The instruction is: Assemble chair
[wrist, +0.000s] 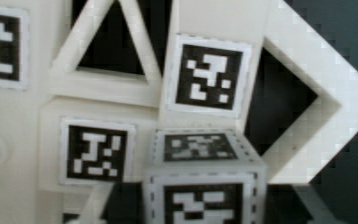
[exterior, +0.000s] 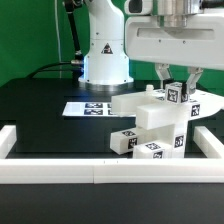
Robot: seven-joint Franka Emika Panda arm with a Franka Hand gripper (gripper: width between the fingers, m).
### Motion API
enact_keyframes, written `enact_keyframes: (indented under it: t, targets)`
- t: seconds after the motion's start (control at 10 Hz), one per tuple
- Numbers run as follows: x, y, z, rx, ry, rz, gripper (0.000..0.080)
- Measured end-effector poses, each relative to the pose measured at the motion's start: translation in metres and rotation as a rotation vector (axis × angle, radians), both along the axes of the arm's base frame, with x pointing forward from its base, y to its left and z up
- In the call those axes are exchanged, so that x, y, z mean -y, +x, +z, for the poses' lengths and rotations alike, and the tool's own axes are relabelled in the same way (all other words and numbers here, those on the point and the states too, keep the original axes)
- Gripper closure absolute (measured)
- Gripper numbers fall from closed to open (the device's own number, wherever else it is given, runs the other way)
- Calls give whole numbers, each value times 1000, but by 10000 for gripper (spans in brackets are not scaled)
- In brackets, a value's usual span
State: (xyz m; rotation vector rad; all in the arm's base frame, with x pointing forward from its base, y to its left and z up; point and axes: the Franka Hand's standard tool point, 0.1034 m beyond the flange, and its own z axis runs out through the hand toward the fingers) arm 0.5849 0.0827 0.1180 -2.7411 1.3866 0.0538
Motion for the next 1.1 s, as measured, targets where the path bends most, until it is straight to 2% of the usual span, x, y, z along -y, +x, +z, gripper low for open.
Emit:
enact_keyframes:
  t: [0.5, 0.6, 0.7, 0.8, 0.9, 1.1]
  targets:
    - [-3, 2, 0, -15, 11, -323, 515]
    - [-4, 1, 0, -19, 11, -363, 458]
    - [-3, 1, 0, -17, 11, -338, 323]
    - [-4, 1, 0, -17, 11, -337, 323]
    - [-3, 1, 1, -17, 11, -317, 189]
    - [-1, 3, 11, -8, 17, -212, 162]
